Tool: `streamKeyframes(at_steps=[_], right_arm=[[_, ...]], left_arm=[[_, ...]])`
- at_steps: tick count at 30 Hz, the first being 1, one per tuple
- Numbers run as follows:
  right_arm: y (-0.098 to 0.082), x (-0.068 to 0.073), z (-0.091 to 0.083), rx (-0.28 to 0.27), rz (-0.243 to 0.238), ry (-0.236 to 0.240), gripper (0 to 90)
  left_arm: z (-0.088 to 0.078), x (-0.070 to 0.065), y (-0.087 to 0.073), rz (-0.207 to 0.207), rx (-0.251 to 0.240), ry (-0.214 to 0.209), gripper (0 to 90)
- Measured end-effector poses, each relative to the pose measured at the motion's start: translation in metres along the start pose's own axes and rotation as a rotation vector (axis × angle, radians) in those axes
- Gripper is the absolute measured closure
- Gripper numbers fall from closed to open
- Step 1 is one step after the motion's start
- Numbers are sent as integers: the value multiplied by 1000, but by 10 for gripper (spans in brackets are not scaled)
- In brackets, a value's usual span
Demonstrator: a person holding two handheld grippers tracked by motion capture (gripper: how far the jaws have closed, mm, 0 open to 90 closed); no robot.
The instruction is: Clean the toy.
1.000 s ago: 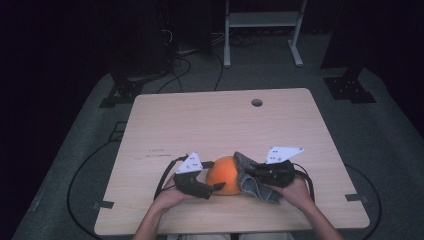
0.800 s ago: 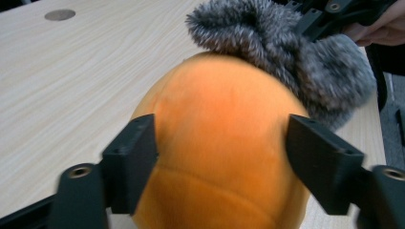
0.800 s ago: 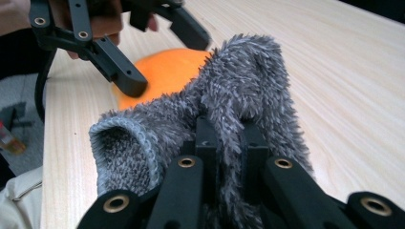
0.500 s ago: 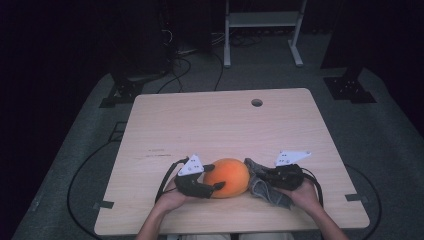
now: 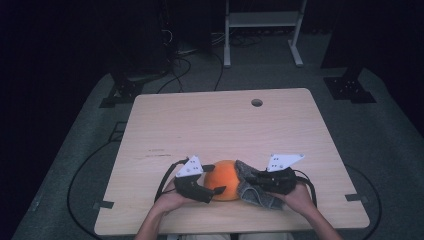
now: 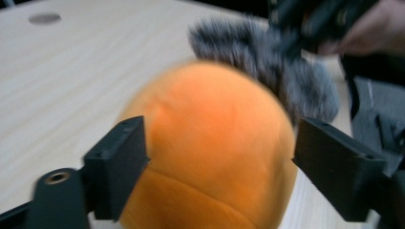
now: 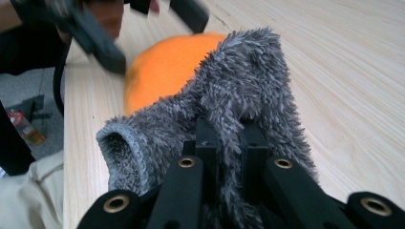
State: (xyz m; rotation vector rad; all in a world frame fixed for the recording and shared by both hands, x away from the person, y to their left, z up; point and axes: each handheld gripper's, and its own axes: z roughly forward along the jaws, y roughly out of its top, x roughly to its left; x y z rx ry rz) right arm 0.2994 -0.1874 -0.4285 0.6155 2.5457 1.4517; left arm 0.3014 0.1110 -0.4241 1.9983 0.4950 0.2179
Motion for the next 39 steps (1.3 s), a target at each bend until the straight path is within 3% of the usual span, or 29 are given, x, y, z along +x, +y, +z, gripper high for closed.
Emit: streamKeyframes(at_steps=[1,2,3,4,6,7,8,9,10,12,14,16,17,18,20,21,23,24,25,26,27,31,32,34,37,39], right_arm=[[-2,-1,-1,2,3,7,815],[-4,-2,-2,3,9,9,814],[-6,-4,-3,5,17,12,814],[-7,-5,-4,5,22,24,814],[-10,-5,-5,14,23,16,814],[-10,-5,-5,16,28,18,814],[-10,-6,-7,16,31,18,814],[-10,-7,-8,11,38,14,814],[-9,-8,-10,3,38,11,814],[-4,-7,-15,-16,35,-12,814],[6,-5,-19,-77,41,15,814],[12,-2,-18,-91,28,16,814],[26,4,-8,-74,-15,8,814],[31,7,-1,-43,-36,-7,815],[33,8,12,-1,-56,-11,815],[32,8,16,3,-45,0,815],[29,11,20,8,-54,2,816],[28,12,20,7,-56,3,815],[28,12,19,4,-57,1,815],[28,12,19,4,-57,1,815],[26,9,15,-6,-44,-6,815],[12,-3,8,-8,-12,-26,815],[6,-7,5,-1,-2,-39,815],[-7,-14,2,-3,58,-41,815],[-9,-13,0,-3,72,-74,815],[-6,-10,3,-12,61,-74,815]], left_arm=[[0,0,0,0,0,0,108],[11,2,-3,4,84,28,84],[17,4,-7,-21,123,11,58],[22,5,-11,-57,129,-6,45],[24,4,-13,-64,114,1,88],[22,1,-11,-28,107,6,153],[22,1,-11,-28,107,6,228],[18,-4,-9,16,77,45,287],[18,-4,-9,16,77,45,320],[17,-12,-3,83,13,134,349],[21,-17,3,130,11,188,346],[25,-19,4,146,25,189,333],[30,-23,2,178,33,182,326],[30,-23,1,179,42,181,318],[26,-16,-3,128,58,139,261],[23,-11,-4,87,44,115,219],[16,-2,-4,-43,-23,57,173],[15,1,-4,-62,-34,60,177],[16,0,-5,-34,-14,78,218],[16,0,-5,-34,-14,78,243],[19,-3,-6,3,21,112,263],[18,-2,-11,22,63,128,278],[17,-1,-13,24,65,125,284],[17,3,-11,-19,43,104,284],[19,0,-1,-19,-27,116,198],[24,-3,-2,18,22,157,213]])
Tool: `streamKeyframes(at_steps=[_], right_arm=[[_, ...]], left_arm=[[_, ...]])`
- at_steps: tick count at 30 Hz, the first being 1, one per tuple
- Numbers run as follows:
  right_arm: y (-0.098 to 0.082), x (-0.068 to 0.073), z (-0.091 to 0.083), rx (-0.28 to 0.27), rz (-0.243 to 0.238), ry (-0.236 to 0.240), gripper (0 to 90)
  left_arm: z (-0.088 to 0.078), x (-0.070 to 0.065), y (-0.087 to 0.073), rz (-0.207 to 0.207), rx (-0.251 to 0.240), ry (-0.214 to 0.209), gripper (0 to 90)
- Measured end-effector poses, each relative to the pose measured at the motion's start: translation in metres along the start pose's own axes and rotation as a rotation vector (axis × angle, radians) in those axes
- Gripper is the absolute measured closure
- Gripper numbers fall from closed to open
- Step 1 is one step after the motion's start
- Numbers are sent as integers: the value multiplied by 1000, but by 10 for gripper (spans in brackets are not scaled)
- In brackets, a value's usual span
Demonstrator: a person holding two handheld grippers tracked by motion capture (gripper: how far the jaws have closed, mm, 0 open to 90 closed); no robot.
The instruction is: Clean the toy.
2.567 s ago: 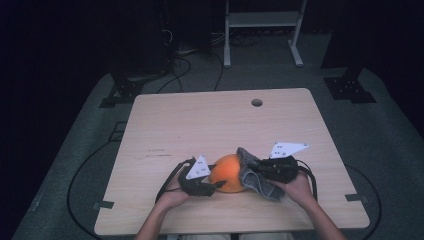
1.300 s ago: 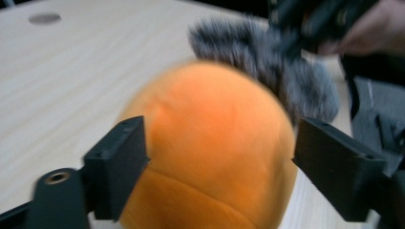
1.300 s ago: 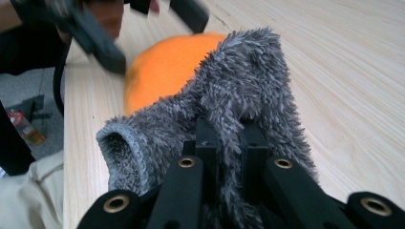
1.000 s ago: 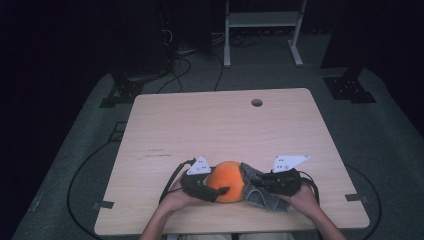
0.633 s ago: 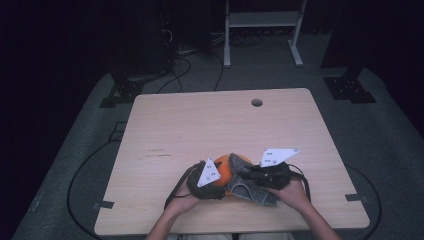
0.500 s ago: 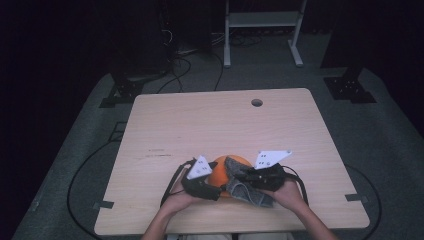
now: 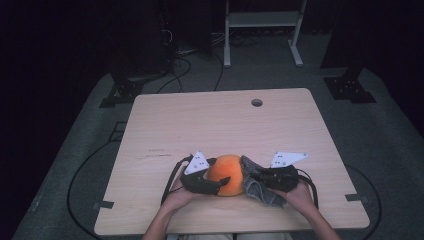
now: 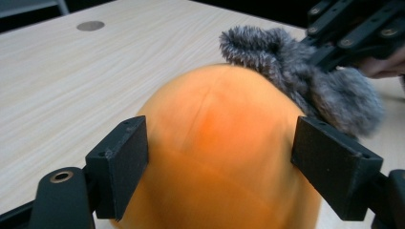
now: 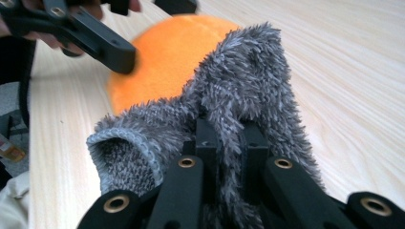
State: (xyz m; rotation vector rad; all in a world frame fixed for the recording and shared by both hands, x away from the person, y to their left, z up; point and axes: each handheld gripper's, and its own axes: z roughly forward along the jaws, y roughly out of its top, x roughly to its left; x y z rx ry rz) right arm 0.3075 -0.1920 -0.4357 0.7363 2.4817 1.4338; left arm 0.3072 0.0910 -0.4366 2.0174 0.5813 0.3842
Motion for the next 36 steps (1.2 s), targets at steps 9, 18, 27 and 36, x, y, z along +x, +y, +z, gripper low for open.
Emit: streamKeyframes(at_steps=[9,18,27,36], right_arm=[[-11,-11,2,51,57,-37,815],[0,-3,1,-46,61,22,814],[-8,-11,-5,-8,66,-13,814],[0,-5,-2,-12,47,-15,814]], left_arm=[[-12,8,-16,15,66,-6,293],[-13,10,-19,18,77,-19,297],[-14,8,-21,14,72,-29,296],[-10,-1,-18,64,58,-28,303]])
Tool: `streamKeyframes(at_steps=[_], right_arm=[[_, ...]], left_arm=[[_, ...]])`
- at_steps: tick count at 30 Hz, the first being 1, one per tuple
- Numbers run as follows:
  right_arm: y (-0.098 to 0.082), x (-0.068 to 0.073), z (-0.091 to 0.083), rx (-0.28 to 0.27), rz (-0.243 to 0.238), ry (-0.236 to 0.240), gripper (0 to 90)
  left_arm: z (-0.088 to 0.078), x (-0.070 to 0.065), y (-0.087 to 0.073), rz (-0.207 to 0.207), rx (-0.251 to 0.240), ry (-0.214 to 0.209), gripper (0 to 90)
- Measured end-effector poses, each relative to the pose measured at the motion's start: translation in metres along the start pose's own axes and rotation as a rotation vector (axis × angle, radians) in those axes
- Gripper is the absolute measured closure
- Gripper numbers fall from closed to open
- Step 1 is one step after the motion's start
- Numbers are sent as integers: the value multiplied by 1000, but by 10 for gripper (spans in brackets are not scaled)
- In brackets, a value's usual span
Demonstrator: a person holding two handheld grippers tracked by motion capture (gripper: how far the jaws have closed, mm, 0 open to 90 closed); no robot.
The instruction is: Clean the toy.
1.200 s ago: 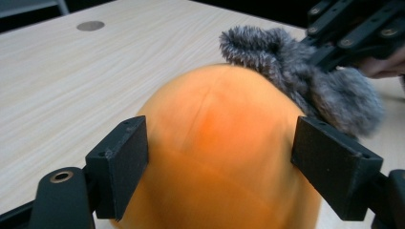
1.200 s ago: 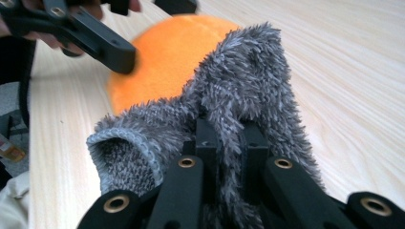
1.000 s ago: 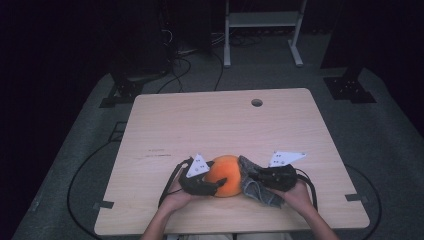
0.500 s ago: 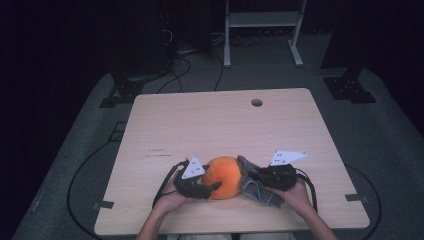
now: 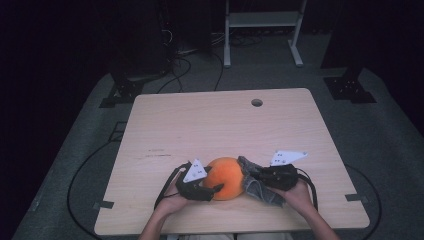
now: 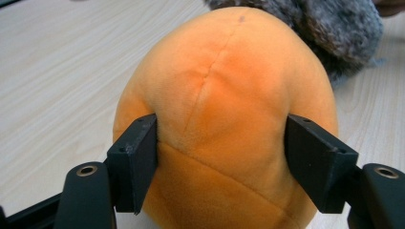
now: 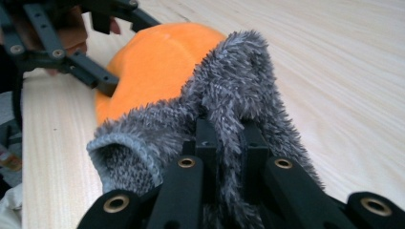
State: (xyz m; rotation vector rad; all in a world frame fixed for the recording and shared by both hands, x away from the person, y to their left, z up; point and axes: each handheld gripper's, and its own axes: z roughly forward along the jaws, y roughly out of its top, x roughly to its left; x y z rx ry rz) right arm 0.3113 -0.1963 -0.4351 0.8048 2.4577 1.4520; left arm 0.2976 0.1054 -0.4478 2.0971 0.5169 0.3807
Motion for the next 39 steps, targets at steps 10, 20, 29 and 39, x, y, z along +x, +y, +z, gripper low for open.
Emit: streamKeyframes(at_steps=[10,20,29,39], right_arm=[[15,22,13,-21,-67,59,815],[5,10,7,-16,-29,48,815],[2,6,-1,-22,-1,16,816],[-11,-13,4,49,65,-26,816]], left_arm=[[-3,-4,7,-4,-43,-38,224],[3,-3,6,10,-13,-26,294],[-1,0,1,25,27,-26,318],[-2,2,0,22,26,-34,317]])
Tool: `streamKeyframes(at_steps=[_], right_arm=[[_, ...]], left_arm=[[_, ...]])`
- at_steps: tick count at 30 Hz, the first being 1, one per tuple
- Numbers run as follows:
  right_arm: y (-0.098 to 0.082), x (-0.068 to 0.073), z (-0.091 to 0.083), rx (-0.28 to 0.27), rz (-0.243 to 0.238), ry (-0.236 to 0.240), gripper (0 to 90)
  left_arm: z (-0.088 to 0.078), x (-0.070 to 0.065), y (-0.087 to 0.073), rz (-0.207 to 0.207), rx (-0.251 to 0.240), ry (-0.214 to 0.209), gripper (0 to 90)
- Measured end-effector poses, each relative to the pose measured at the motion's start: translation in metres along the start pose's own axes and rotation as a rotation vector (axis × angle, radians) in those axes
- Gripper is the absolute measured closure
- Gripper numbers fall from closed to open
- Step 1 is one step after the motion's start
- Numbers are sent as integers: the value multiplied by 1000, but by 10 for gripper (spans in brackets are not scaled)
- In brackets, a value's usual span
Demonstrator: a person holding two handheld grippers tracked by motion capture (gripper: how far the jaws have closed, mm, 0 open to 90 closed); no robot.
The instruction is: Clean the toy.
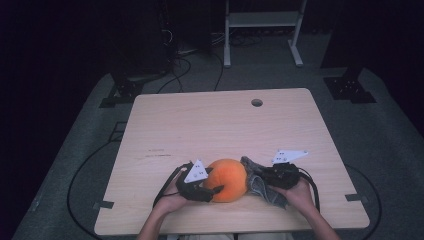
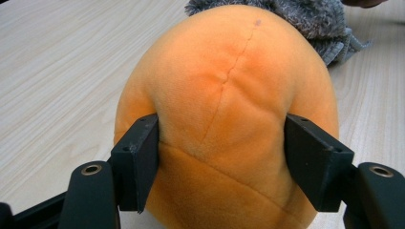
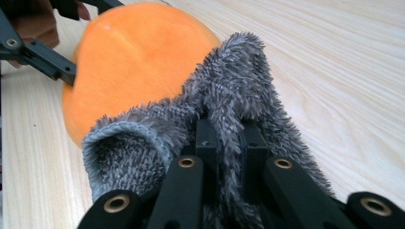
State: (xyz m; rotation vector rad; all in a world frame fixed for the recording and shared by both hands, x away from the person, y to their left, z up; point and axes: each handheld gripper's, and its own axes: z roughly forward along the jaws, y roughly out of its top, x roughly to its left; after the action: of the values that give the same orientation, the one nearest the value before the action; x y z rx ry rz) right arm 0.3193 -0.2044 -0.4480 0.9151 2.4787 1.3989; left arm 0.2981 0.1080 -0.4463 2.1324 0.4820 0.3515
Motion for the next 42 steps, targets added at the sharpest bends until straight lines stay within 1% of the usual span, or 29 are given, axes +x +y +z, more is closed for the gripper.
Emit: streamKeyframes(at_steps=[3,4,5,7,9,10,13,16,17,19,20,21,23,24,25,26,27,28,30,31,32,33,34,35,37,38,39,40,42], right_arm=[[9,7,-8,-61,-15,32,815],[9,7,-8,-61,-15,32,815],[16,15,-10,-100,-37,70,815],[21,23,-7,-104,-75,87,815],[21,24,-2,-79,-84,76,815],[19,21,0,-69,-74,67,815],[13,12,-2,-23,-53,13,816],[15,13,-8,-35,-59,10,816],[23,22,-12,-76,-83,45,815],[34,37,-10,-85,-137,72,815],[38,43,-6,-84,-161,74,815],[41,49,-2,-65,-182,68,815],[42,54,6,-26,-221,35,815],[42,54,6,-26,-221,35,815],[39,50,8,-25,-203,44,816],[39,50,8,-25,-203,44,816],[35,45,4,-33,-177,55,816],[33,43,3,-31,-172,52,816],[30,39,0,-32,-159,52,815],[28,37,-1,-31,-154,52,815],[27,35,-2,-31,-150,54,815],[26,32,-2,-29,-146,52,816],[25,30,-3,-26,-140,45,816],[24,27,-4,-23,-135,33,815],[23,22,-8,0,-127,-17,816],[23,22,-8,0,-127,-17,816],[24,19,-16,-11,-104,-33,816],[26,21,-20,-35,-103,-19,816],[33,30,-25,-73,-125,6,815]], left_arm=[[1,0,0,7,0,3,316],[1,0,0,7,0,3,314],[2,-2,1,20,-3,10,312],[3,-3,2,24,-6,16,306],[2,-3,1,21,-16,10,301],[2,-3,1,16,-21,9,300],[2,-2,2,22,-19,10,297],[3,-3,4,25,-21,17,292],[5,-7,6,30,-29,27,292],[7,-12,9,61,-22,48,294],[7,-12,9,61,-22,48,295],[8,-17,12,94,-9,65,294],[7,-17,12,92,-15,61,284],[7,-17,12,92,-15,61,258],[3,-11,12,38,-59,16,212],[3,-11,12,38,-59,16,180],[0,-5,11,-14,-87,9,151],[-1,-3,10,-27,-84,14,112],[-1,1,7,-52,-74,-11,99],[1,1,7,-55,-61,-27,107],[3,0,6,-52,-58,-39,148],[4,-2,6,-38,-63,-28,183],[4,-4,7,-38,-71,-17,234],[4,-5,9,-39,-67,-9,268],[1,-7,12,-41,-69,12,326],[1,-7,12,-41,-69,12,338],[0,-9,16,-36,-67,19,343],[0,-10,18,-24,-70,22,346],[1,-14,22,-2,-67,25,348]])
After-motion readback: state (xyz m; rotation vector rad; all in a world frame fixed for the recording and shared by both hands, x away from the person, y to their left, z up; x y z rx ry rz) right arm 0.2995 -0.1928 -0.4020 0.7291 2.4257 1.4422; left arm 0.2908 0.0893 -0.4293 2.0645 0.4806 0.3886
